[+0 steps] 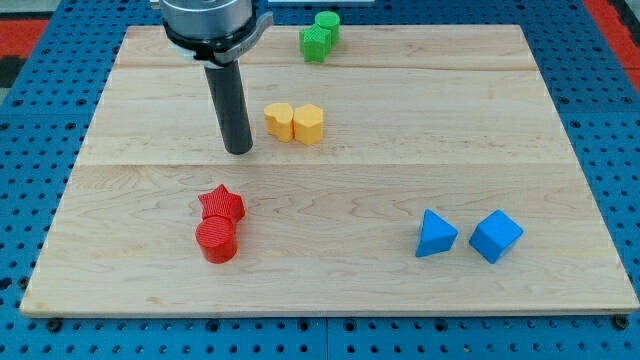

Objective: Move the blue blocks to the right of the yellow hexagon

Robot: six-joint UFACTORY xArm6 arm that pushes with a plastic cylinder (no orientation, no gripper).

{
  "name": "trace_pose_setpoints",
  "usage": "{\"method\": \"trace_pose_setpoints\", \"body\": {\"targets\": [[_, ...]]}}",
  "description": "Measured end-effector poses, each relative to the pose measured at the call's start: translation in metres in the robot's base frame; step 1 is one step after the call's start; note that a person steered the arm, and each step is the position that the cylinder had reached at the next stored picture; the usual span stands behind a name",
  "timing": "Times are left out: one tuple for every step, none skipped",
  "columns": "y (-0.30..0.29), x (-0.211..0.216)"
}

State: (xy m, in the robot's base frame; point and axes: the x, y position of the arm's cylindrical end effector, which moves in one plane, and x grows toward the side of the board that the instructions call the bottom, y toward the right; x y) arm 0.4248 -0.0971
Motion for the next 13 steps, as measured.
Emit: {"method": "trace_pose_setpoints", "body": {"targets": [[0.048,0.000],[0.049,-0.001],[0.061,-0.001],[0.089,-0.001],[0.124,0.003],[0.152,0.007],[0.170,0.022],[0.167,0.014],[0.188,0.020],[0.321,0.023],[0.412,0.089],[0.386,0.146],[0.278,0.132]]}}
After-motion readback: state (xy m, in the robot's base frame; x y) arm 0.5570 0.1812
